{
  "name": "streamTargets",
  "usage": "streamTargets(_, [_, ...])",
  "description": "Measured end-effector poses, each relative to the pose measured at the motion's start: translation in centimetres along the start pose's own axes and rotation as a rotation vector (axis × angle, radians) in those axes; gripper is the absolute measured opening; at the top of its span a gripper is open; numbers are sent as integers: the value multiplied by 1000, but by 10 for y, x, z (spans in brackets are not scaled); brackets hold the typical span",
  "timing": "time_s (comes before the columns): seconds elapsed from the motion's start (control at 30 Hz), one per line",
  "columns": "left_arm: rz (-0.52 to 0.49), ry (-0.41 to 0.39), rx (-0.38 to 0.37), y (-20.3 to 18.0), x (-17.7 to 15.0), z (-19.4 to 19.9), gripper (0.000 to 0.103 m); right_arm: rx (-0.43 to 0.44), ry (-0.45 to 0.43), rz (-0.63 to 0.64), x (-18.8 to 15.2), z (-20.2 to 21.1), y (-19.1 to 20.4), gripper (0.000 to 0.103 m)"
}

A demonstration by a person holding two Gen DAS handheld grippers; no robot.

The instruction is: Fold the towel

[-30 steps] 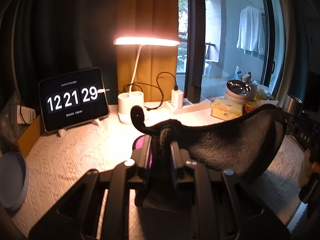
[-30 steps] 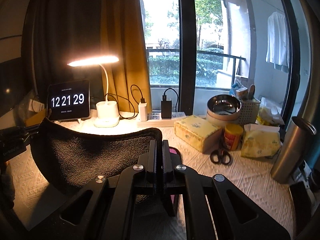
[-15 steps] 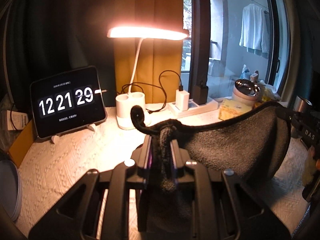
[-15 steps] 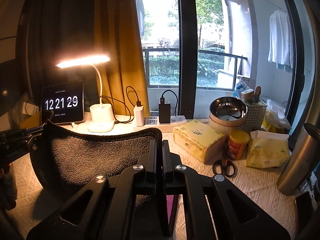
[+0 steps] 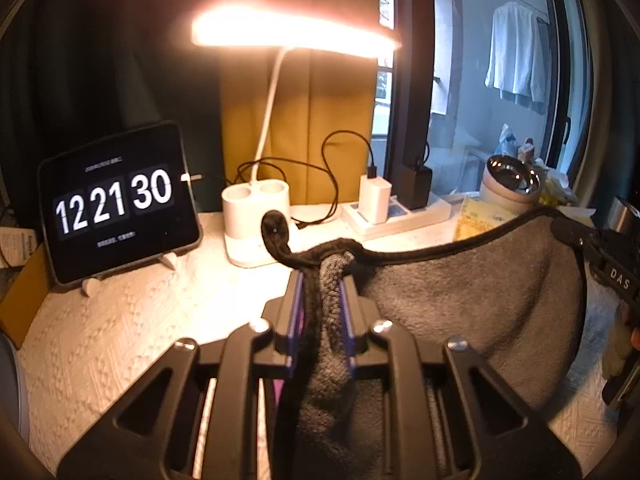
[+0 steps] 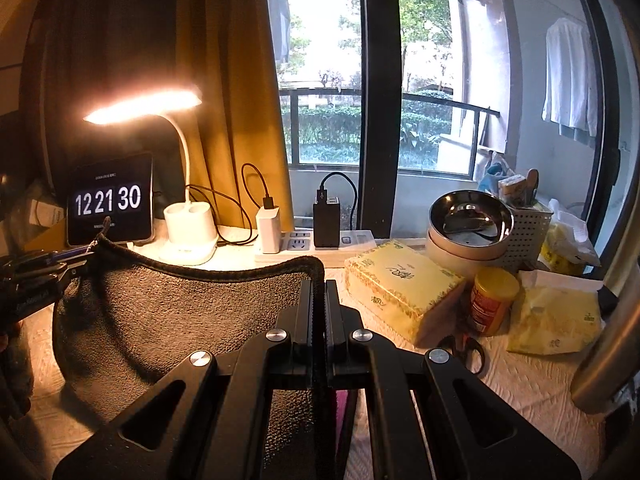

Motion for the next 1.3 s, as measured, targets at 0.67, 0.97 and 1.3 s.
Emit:
streamTargets(0.67, [35,137,7,2,-35,-68,18,-21,128,5,-39,-64,-8,5])
streamTargets(0.97, [64,214,14,6,-53,-82,20,-57,200,64,-55,-79,-12,5])
streamTargets(1.3, [60,313,32,7,-67,-93,34,-44,287,23,-68,-91,-17,5])
Point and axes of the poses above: each gripper's, at about its wrist camera, not at the fingertips, and z roughly against the way its jaws point, y to its left, x to its top, the point moved 9 cm from there along -z, roughly the way its jaws point, and after that the axes turned 12 degrees about -y, right-handed, at the moved point
